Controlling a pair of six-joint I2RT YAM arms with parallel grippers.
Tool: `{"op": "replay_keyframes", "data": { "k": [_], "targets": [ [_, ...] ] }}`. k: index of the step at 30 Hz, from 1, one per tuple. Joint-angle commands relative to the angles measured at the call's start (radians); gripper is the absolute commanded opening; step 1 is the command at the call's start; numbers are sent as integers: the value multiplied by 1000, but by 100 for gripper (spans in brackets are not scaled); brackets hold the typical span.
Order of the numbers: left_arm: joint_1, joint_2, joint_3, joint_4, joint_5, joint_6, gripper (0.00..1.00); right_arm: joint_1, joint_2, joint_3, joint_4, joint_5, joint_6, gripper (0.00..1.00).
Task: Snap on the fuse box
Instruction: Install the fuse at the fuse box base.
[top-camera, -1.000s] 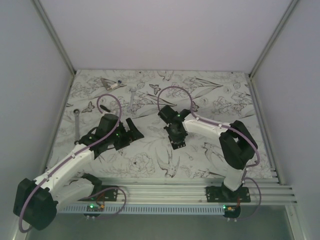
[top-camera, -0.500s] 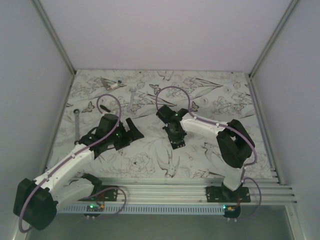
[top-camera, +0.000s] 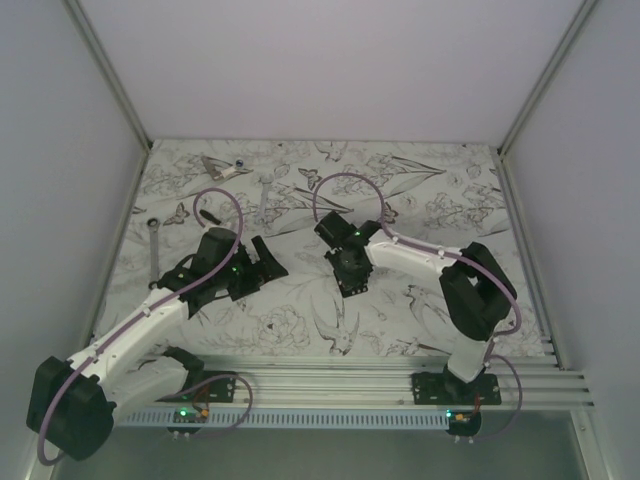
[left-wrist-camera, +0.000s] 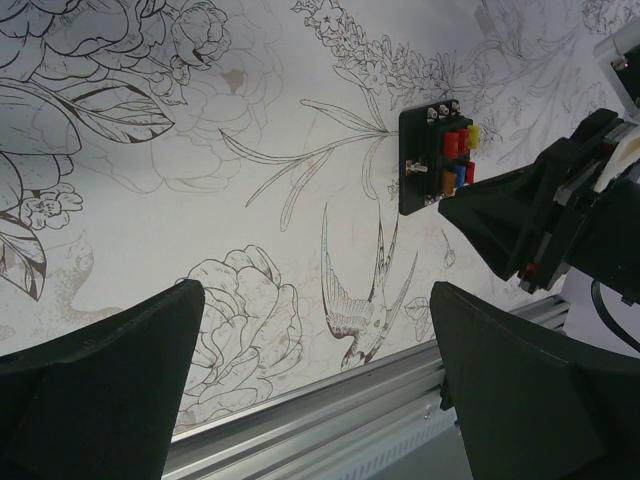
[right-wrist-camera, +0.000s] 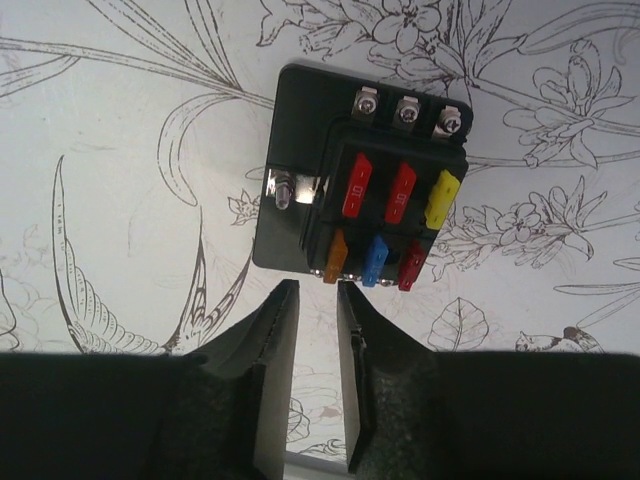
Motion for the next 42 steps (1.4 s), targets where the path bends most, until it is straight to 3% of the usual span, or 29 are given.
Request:
{"op": "replay_keyframes", "data": {
  "k": [1, 23, 42],
  "targets": [
    [9, -11, -17, -17, 9, 0, 100, 13, -69, -18, 29, -2, 27, 30],
    [9, -19, -19, -18, 12, -3, 100, -7, -50, -69, 131, 54, 63, 23],
    [9, -14, -16, -19, 16, -3, 100, -13, 62, -13, 60, 46, 35, 2]
  ]
}}
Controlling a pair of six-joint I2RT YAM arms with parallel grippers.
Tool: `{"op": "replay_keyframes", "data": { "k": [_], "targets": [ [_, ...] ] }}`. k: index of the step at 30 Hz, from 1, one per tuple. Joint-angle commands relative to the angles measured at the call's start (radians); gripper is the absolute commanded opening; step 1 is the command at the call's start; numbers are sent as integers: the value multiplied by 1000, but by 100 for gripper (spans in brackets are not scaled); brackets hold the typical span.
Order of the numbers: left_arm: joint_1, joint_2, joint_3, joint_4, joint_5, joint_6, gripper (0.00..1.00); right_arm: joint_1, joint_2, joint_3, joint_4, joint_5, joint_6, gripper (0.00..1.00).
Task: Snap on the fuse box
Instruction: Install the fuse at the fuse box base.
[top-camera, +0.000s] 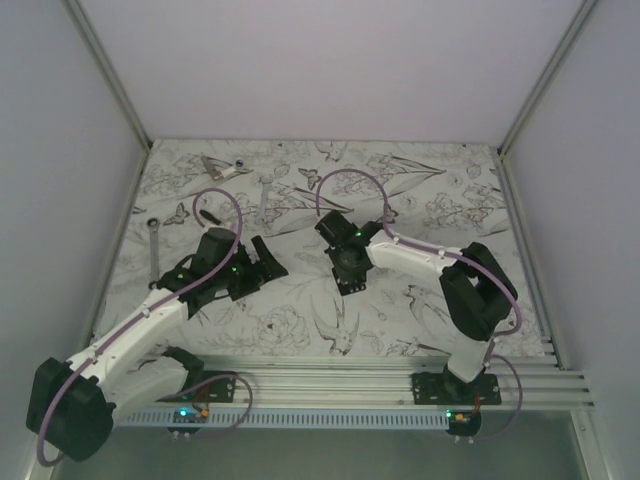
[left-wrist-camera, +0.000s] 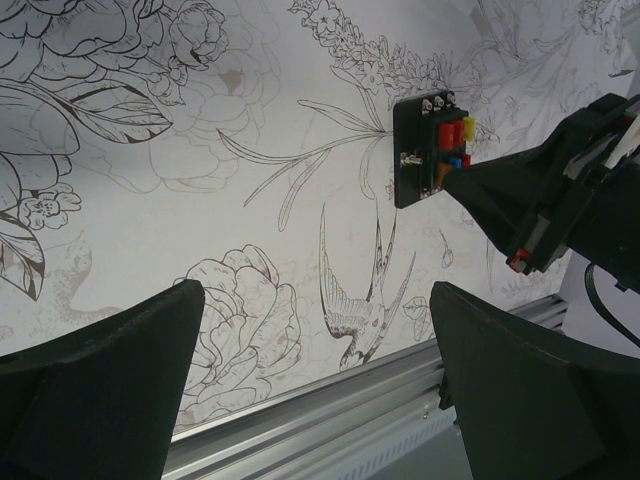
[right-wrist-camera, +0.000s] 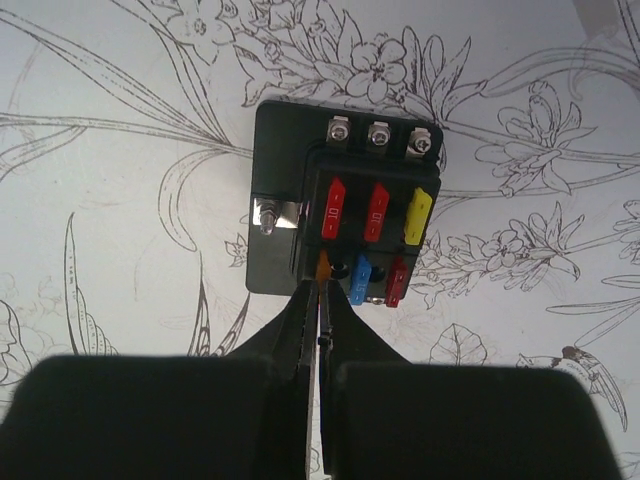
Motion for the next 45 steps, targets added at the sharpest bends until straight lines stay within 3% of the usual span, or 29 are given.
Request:
{"op": "replay_keyframes", "data": {
  "k": [1, 12, 19, 29, 45],
  "targets": [
    [9, -8, -15, -19, 15, -3, 100, -7, 100, 38, -36, 6, -9, 2],
    [9, -2, -14, -18, 13, 2, 100, -5, 250, 86, -94, -7, -27, 0],
    [9, -8, -17, -18, 10, 2, 100, 5, 95, 76, -57, -34, -40, 1],
    [9, -9, -18, -18, 14, 0, 100, 5, -116, -43, 66, 10, -13, 18],
    [9, -9, -19, -18, 17, -3, 100, 1, -107, -148, 200, 1, -25, 26]
  ]
}}
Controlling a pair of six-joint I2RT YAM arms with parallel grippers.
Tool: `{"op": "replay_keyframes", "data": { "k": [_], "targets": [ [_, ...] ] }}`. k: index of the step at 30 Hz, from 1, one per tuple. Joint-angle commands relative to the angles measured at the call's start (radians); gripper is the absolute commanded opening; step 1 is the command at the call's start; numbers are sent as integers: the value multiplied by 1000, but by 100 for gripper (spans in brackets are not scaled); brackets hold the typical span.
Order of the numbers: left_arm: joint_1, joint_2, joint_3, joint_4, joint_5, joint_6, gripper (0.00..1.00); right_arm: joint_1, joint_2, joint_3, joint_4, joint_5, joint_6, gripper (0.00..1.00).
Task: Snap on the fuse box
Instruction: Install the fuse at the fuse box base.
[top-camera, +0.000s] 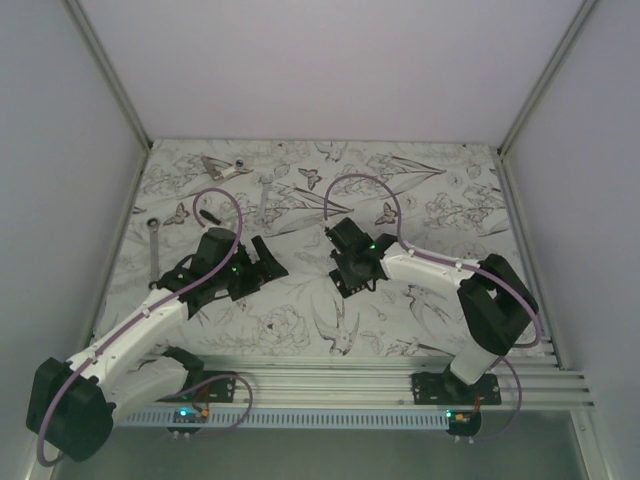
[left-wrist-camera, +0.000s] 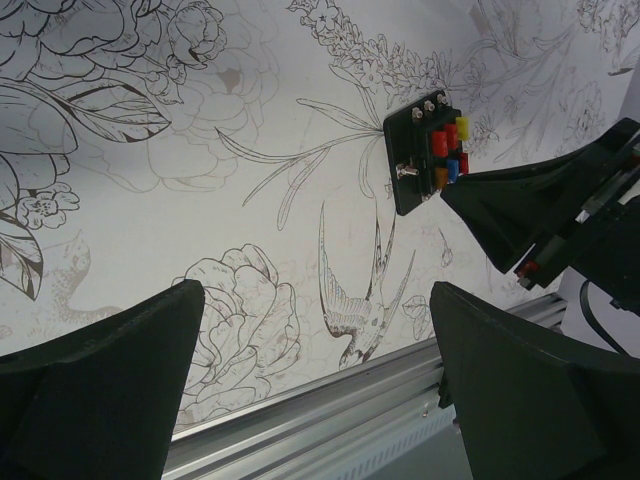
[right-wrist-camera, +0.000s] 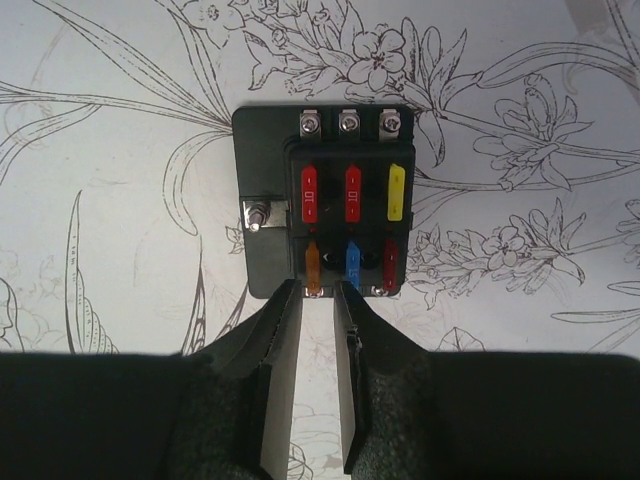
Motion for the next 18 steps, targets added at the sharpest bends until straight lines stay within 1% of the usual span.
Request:
{"op": "replay_keyframes", "data": {
  "k": [1, 6, 13, 18],
  "targets": [
    [9, -9, -19, -18, 15, -3, 100, 0, 21, 0, 53, 10, 0, 25],
    [9, -8, -18, -19, 15, -3, 100, 0, 44, 7, 56, -8, -9, 19],
    [9, -9, -18, -19, 17, -2, 100, 0, 110, 39, -15, -39, -21, 0],
    [9, -8, -20, -18, 19, -1, 100, 0, 174, 64, -82, -79, -40, 0]
  ]
}}
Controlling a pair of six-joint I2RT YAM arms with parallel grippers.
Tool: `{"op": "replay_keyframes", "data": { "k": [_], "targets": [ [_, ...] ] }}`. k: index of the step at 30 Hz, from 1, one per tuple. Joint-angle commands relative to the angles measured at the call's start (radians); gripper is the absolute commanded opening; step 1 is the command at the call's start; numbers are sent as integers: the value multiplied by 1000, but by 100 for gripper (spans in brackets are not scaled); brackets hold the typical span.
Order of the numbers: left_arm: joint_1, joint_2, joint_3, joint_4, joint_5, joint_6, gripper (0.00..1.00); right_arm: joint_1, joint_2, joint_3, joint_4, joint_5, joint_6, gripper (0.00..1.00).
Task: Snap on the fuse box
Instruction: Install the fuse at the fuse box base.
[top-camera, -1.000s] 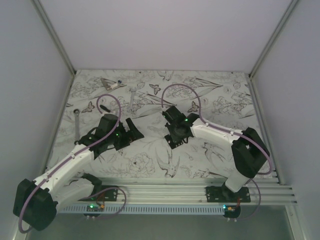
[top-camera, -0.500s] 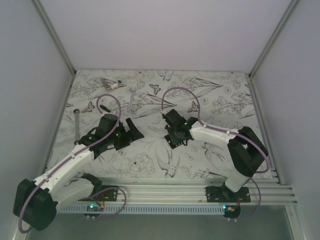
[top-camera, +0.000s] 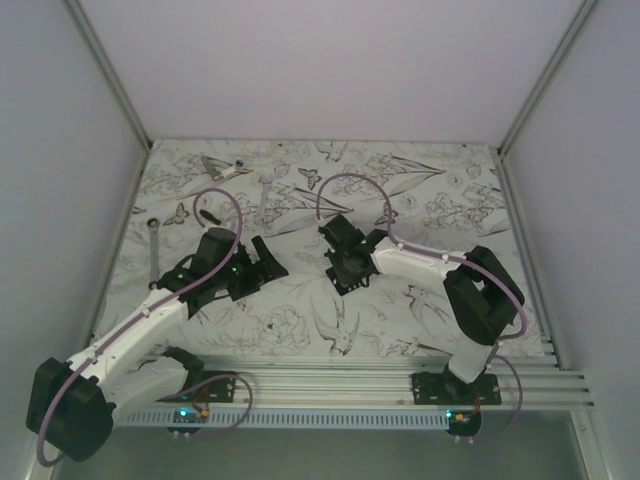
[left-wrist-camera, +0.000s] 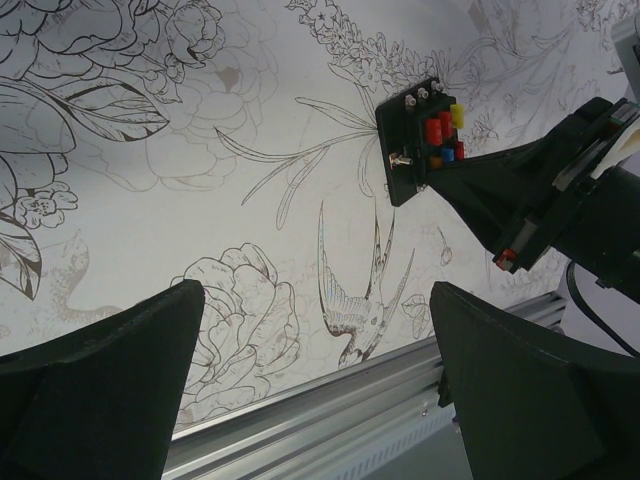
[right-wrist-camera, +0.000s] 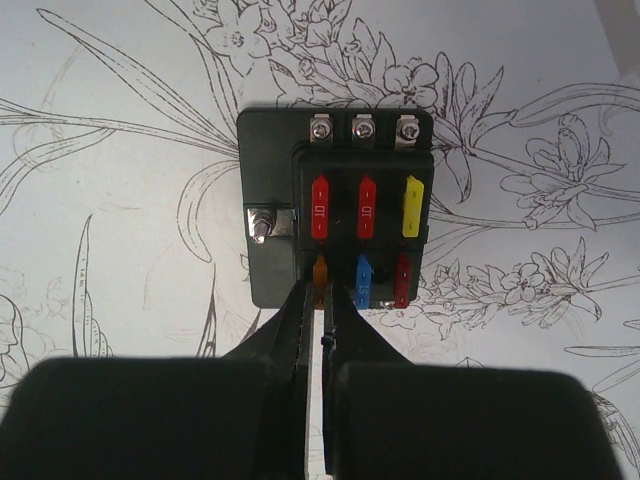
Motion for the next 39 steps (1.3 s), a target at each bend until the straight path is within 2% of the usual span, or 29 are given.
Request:
{"op": "replay_keyframes", "data": {
  "k": [1, 5, 12, 17, 26, 33, 39],
  "targets": [
    [9, -8, -20, -18, 14, -1, 100, 0, 108, 19, -101, -52, -18, 0],
    [9, -9, -23, -19, 19, 0, 100, 11, 188, 46, -167, -57, -22, 0],
    [9, -41, -40, -28, 12, 2, 100, 72, 173, 76, -245, -66, -4, 0],
    [9, -61, -41, -45, 3, 5, 100, 89, 71, 102, -224, -59, 30, 22],
    [9, -67, -42, -70, -3, 13, 100, 79, -66, 173, -168, -14, -1, 50],
    [9, -35, -18, -89, -10, 41, 100, -38, -73, 196, -121, 28, -54, 64],
    [10, 14, -1, -88, -6, 59, 100, -110, -52, 164, 39, 14, -102, 79]
  ]
}}
